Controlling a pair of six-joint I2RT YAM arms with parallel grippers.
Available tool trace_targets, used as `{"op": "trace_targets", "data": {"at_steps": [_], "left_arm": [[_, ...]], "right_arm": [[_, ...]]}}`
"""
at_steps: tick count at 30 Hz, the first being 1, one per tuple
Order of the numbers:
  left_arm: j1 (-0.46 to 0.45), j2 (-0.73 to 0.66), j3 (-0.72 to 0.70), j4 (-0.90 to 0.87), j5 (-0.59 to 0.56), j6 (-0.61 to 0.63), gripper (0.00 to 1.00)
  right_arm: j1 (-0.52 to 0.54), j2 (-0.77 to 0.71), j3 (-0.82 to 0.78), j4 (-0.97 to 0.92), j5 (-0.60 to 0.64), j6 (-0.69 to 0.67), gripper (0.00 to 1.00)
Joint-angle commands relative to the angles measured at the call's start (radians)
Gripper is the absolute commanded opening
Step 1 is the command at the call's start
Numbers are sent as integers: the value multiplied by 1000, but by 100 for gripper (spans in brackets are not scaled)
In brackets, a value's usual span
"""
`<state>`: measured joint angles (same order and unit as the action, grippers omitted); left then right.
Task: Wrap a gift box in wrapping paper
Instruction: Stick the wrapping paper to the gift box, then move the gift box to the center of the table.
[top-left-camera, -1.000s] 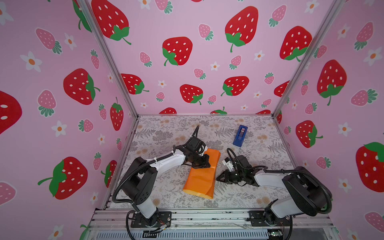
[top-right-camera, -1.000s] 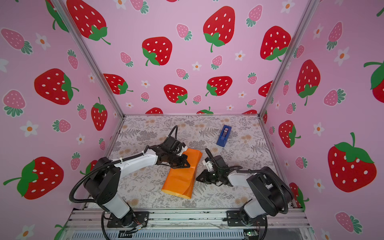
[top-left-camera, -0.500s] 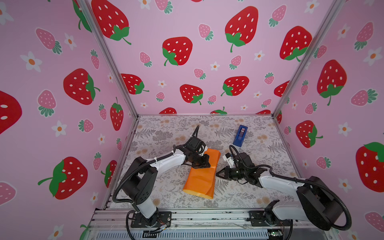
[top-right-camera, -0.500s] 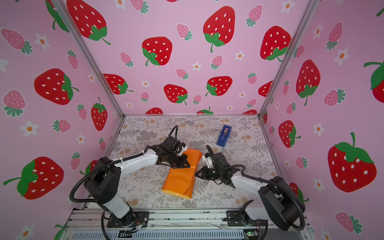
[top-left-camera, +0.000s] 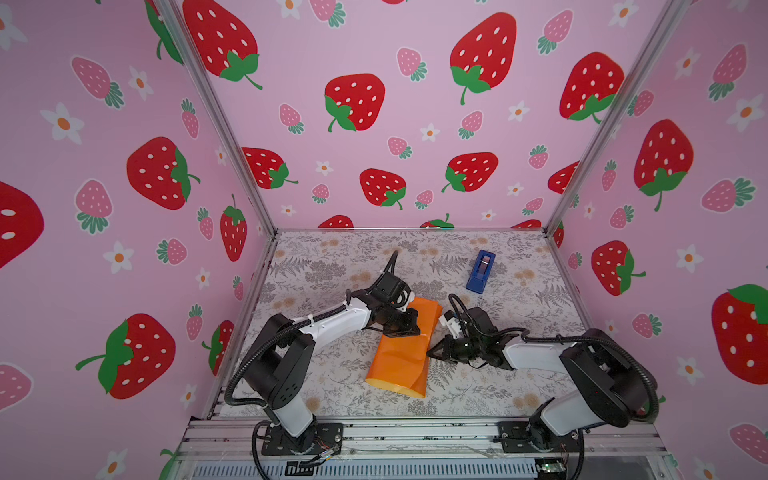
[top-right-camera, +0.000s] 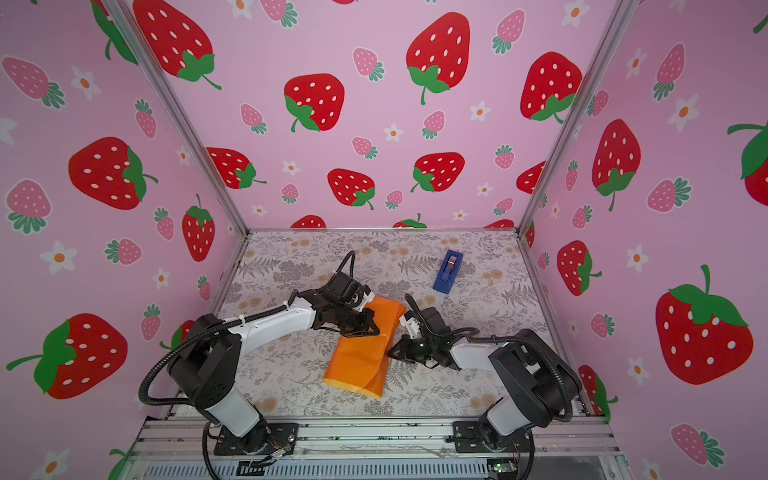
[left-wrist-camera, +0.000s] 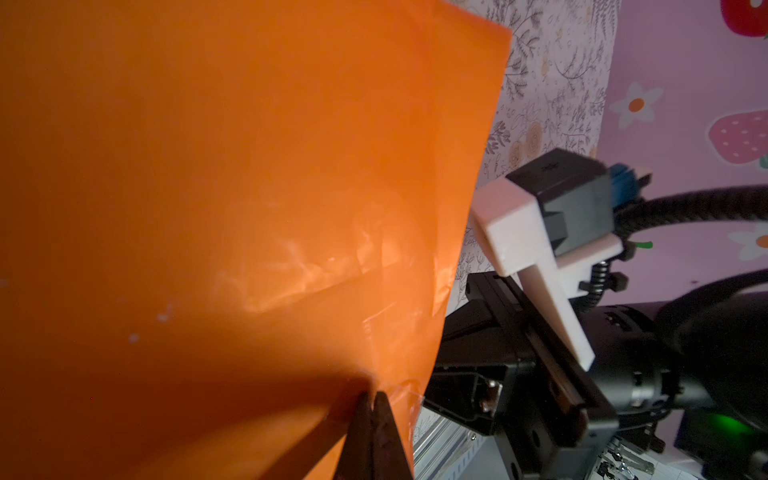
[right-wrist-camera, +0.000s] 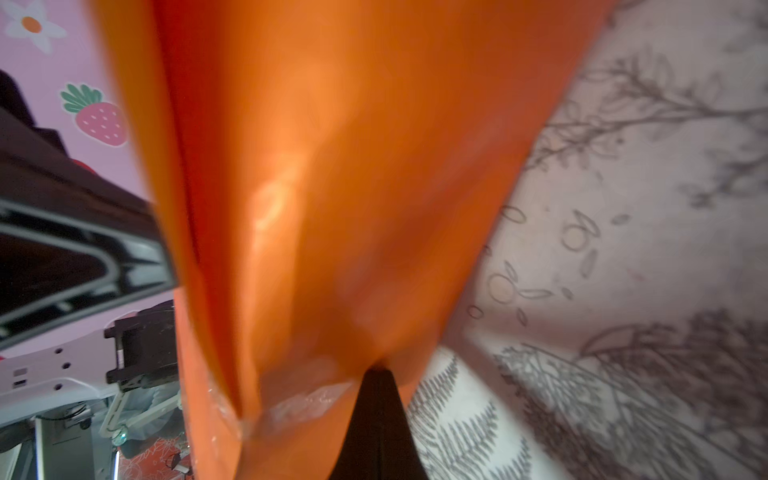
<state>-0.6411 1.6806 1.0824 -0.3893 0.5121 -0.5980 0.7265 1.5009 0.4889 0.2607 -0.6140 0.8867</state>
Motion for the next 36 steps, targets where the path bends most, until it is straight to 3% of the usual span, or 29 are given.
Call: {"op": "trace_targets", "data": {"at_steps": [1, 4, 6, 10, 15, 19, 27, 36], "left_arm": [[9, 21, 2, -186, -129, 7, 0], [12, -5, 82, -234, -137, 23, 9], [14, -33, 153, -273, -155, 42, 18], [43, -99, 229, -347, -209, 81, 33], [166, -174, 118, -348, -180, 136, 53], [260, -169, 5, -323, -81, 173, 60], [293, -66, -88, -170, 137, 185, 64], [305, 44, -18, -90, 198, 155, 57]], "right_arm": [[-1, -89, 24, -217, 147, -57, 0], [-3, -155, 53, -343, 220, -87, 0], [-3, -200, 64, -370, 230, -79, 6], [-3, -262, 81, -340, 203, -40, 26], [-3, -241, 56, -132, 70, 53, 57], [-4, -158, 74, -79, 48, 65, 66], [-6, 15, 159, -17, 35, 53, 64], [-61, 157, 312, -34, 9, -6, 52]]}}
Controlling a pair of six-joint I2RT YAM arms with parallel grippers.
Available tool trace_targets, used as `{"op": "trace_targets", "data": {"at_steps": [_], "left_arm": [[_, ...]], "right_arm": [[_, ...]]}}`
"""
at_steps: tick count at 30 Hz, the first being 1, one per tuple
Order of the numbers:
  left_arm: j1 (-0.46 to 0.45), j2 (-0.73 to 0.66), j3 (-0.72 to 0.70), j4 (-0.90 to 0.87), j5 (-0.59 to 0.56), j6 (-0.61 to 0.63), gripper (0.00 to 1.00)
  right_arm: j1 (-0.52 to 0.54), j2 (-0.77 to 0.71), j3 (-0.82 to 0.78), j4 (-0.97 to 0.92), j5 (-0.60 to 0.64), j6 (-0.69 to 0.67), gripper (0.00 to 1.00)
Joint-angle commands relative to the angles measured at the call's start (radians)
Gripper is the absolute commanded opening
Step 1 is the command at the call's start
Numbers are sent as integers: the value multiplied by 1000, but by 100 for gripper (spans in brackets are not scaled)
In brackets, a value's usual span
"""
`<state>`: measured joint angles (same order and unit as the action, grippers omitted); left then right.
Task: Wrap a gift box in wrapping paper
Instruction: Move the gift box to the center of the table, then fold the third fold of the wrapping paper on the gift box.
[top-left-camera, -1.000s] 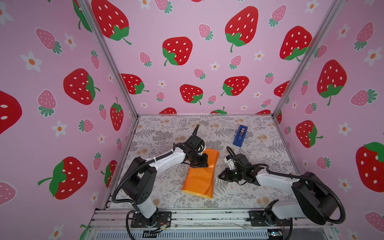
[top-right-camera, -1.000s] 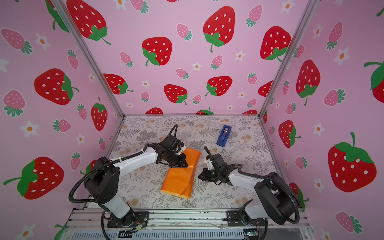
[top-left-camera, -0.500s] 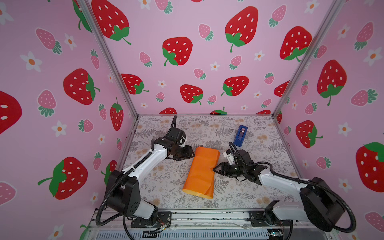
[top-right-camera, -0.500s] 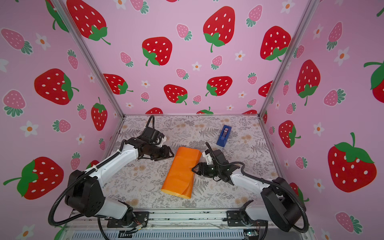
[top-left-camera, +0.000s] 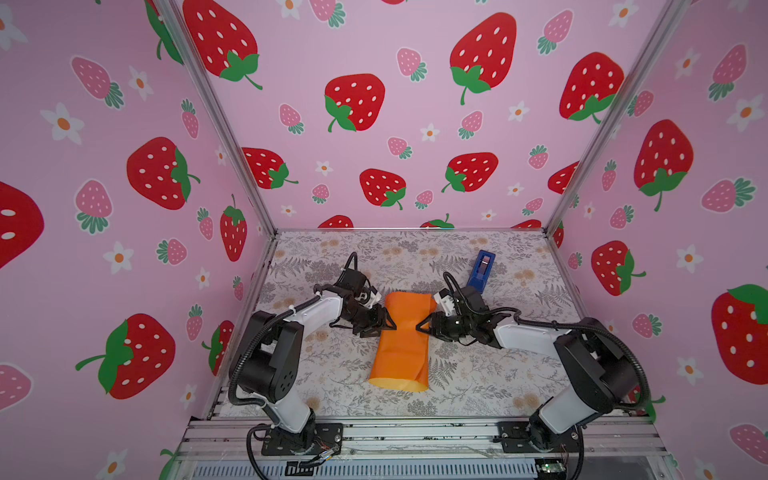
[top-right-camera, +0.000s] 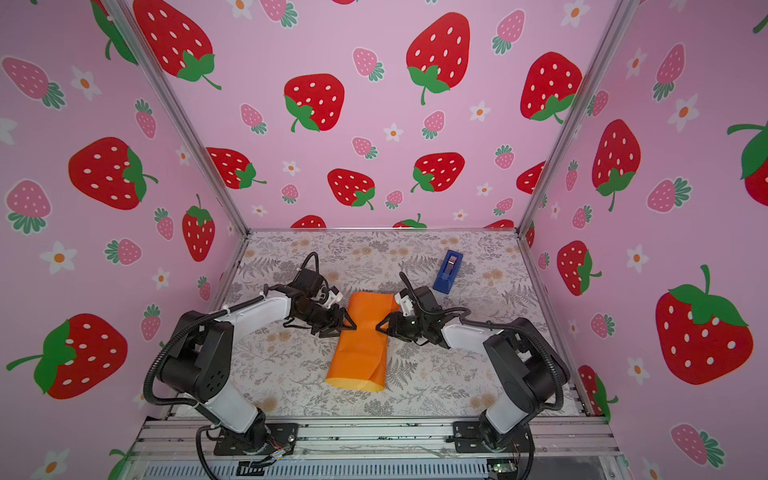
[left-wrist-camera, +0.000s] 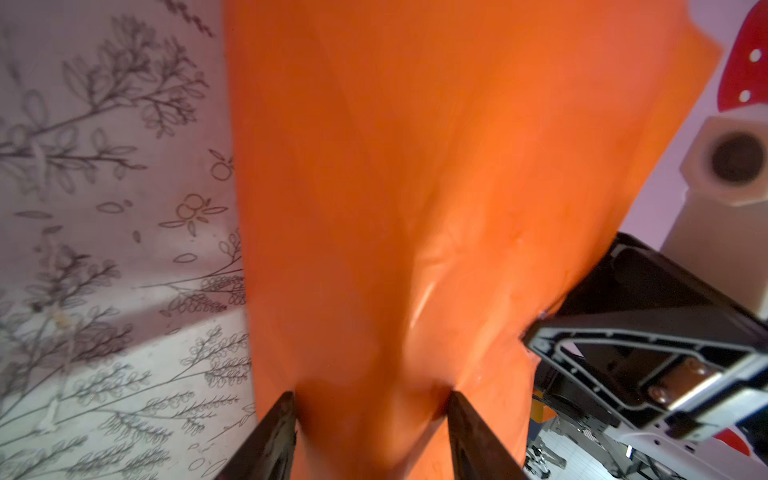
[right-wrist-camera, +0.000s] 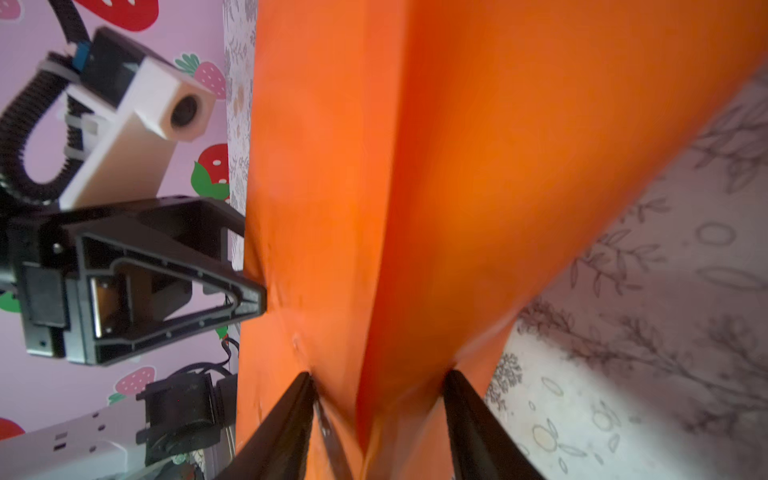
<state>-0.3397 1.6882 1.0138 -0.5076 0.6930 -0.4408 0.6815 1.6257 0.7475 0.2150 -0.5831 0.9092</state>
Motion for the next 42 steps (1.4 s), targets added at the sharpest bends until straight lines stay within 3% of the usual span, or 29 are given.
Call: {"op": "trace_targets", "data": {"at_steps": [1, 7, 10, 16, 23, 31, 35, 42], "left_arm": [[4, 49, 70, 20, 14, 0, 57], [10, 111, 179, -36, -35, 20, 57], [10, 91, 207, -97, -102, 43, 58], [-18, -93, 105, -157, -238, 28, 64], [-137, -251, -50, -146, -334, -70, 66], [-253, -250, -116, -89, -462, -148, 67], [-266, -249, -138, -65, -536, -162, 68], [-269, -203, -153, -23, -534, -162, 68]], "right_arm": [[-25, 45, 69, 12, -28, -35, 52], [-67, 114, 173, -70, -40, -107, 52], [-75, 91, 227, -223, 43, -203, 56], [-51, -69, 163, -343, 102, -251, 71], [52, -230, 32, -404, 149, -220, 75], [107, -251, -32, -401, 214, -214, 76], [120, -212, -25, -397, 281, -219, 76], [145, -143, -31, -342, 334, -189, 73]]}}
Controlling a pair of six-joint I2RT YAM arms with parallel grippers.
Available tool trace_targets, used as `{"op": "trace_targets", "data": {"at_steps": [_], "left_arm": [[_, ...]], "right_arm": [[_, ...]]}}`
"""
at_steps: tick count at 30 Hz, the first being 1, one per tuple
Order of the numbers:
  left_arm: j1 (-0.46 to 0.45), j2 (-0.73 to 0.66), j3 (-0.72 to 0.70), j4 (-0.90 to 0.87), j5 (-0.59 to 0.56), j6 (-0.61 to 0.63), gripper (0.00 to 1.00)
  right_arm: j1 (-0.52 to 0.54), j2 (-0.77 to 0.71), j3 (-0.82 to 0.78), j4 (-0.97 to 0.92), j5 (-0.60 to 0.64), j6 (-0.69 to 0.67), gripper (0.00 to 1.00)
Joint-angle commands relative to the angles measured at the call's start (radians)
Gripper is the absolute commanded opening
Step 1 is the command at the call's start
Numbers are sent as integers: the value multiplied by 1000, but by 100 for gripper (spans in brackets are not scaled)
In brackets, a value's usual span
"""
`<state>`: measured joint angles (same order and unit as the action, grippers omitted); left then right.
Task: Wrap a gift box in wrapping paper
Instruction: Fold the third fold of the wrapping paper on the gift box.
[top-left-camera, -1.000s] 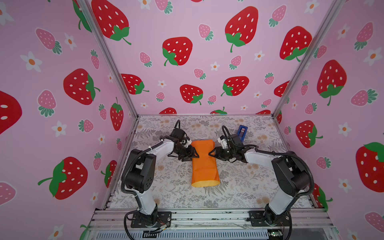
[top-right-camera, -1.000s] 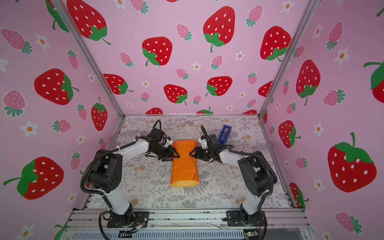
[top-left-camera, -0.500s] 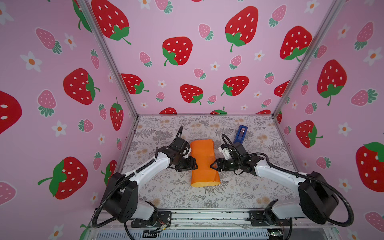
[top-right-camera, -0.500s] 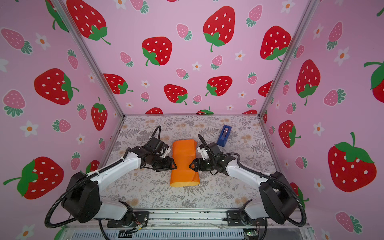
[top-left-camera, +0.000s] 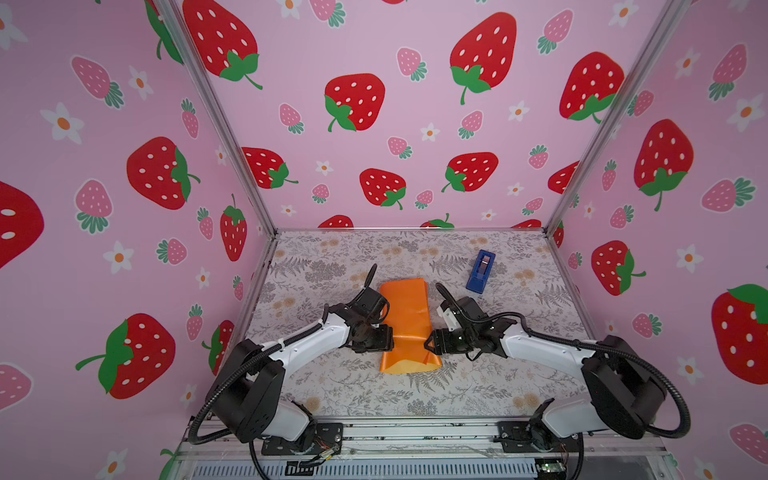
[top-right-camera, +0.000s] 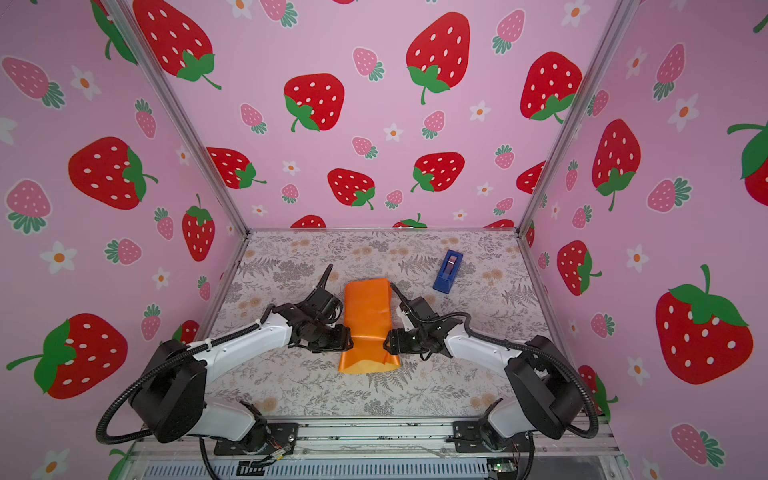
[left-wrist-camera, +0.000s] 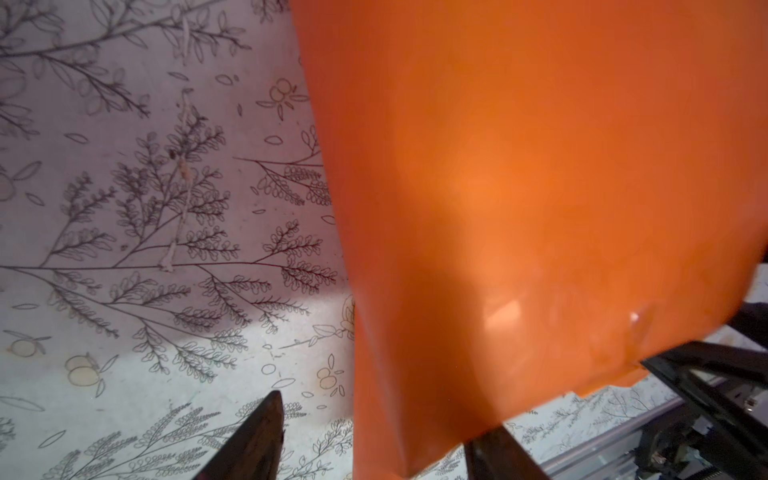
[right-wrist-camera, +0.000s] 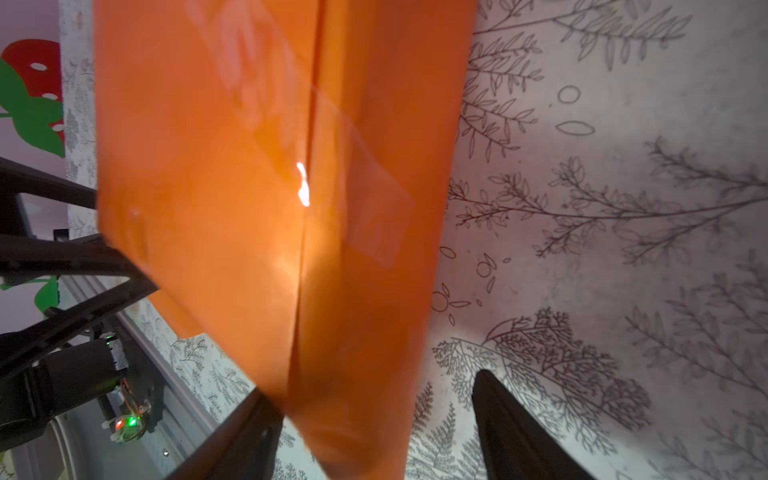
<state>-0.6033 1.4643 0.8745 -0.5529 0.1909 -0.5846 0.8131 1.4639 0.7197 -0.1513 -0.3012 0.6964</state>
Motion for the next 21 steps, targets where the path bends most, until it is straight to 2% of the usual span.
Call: {"op": "trace_targets", "data": {"at_steps": [1, 6, 10, 21], "left_arm": [[-7, 26, -17, 29, -33, -21, 67], [-9, 35, -37, 70, -41, -39, 63], [-10, 39, -51, 99, -44, -54, 58], [-16, 72, -64, 166, -47, -57, 30]], "right_arm": [[16, 25, -6, 35, 55, 31, 72], [28, 37, -18, 95, 71, 79, 66], [43, 48, -34, 148, 90, 125, 56], [78, 61, -31, 175, 163, 174, 18]]}}
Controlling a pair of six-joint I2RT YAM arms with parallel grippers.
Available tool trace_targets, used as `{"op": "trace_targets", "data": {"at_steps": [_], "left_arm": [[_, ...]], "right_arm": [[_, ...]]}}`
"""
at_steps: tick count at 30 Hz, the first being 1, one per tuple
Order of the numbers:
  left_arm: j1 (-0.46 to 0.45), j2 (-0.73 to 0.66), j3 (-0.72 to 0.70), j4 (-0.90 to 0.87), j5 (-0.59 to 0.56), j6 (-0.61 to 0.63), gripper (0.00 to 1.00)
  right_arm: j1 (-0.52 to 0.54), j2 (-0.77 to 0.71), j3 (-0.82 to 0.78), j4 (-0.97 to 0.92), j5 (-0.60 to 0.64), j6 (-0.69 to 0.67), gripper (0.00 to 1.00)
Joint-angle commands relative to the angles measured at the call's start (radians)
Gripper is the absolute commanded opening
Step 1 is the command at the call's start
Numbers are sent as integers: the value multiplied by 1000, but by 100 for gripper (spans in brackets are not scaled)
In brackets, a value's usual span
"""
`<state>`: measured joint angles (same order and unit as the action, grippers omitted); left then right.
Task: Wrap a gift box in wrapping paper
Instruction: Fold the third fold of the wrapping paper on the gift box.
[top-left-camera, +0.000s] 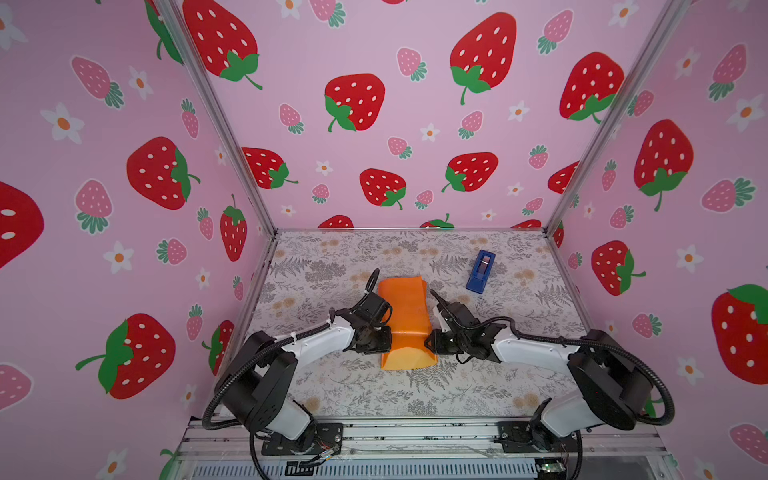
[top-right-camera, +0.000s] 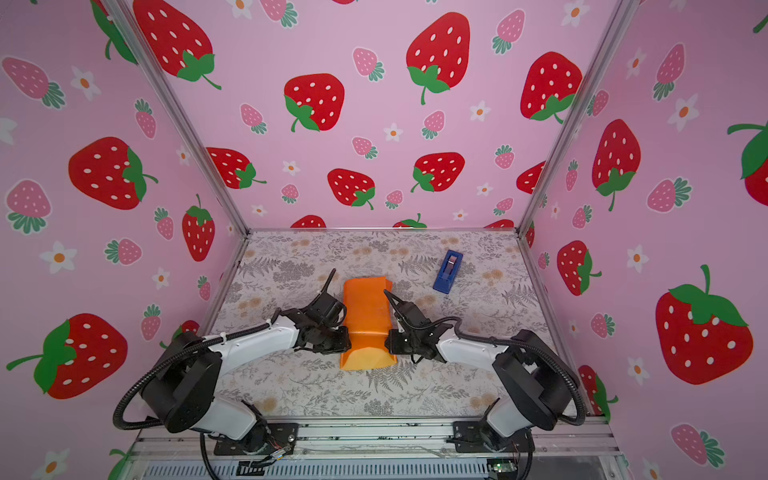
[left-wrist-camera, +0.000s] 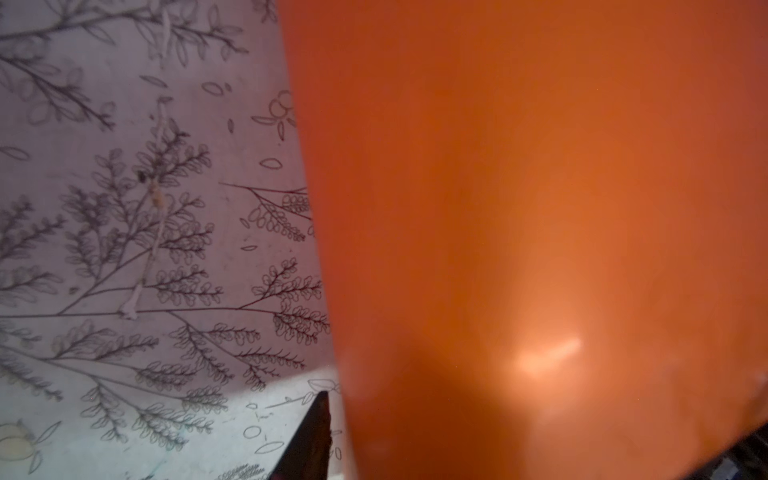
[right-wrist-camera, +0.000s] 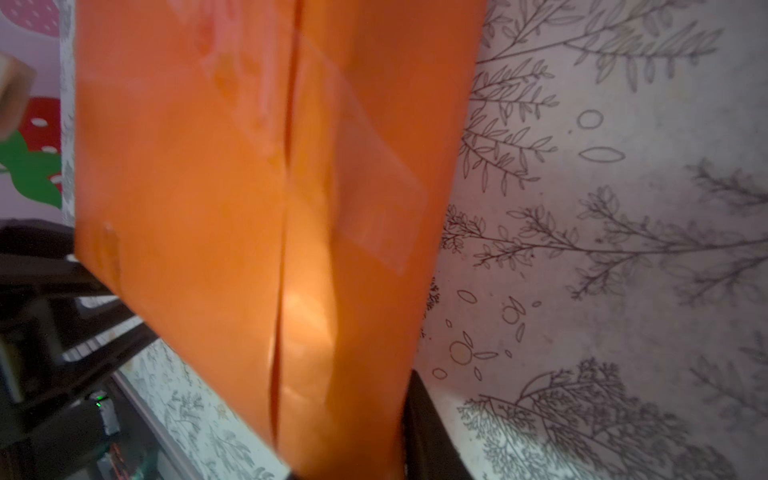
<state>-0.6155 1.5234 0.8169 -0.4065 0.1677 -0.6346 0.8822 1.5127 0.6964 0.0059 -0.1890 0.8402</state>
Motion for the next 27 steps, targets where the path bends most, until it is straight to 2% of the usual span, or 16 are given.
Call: {"op": "trace_targets", "data": {"at_steps": [1, 7, 10, 12, 13, 15, 18, 21, 23, 27], "left_arm": [[-3, 18, 0, 21, -25, 0, 27], [2, 62, 82, -3, -83, 86, 13], [11, 92, 128, -9, -84, 134, 7], [18, 109, 149, -5, -81, 161, 7], [24, 116, 157, -4, -76, 173, 2], [26, 124, 173, -10, -73, 190, 4], [26, 122, 187, -42, -87, 195, 22], [26, 105, 160, -49, -95, 183, 33], [26, 99, 133, -38, -95, 172, 35], [26, 111, 105, -12, -98, 162, 34]], "right_arm": [[12, 13, -7, 19, 63, 35, 14], [17, 28, 2, 48, 123, 71, 0], [17, 27, 7, 64, 159, 88, 0], [17, 31, 15, 66, 182, 88, 0], [17, 33, 23, 61, 189, 88, 0], [17, 29, 29, 58, 191, 86, 0], [17, 9, 37, 25, 197, 81, 9], [17, -8, 40, 2, 187, 74, 29], [17, -14, 34, 7, 177, 78, 37], [17, -4, 31, 27, 170, 79, 40]]}}
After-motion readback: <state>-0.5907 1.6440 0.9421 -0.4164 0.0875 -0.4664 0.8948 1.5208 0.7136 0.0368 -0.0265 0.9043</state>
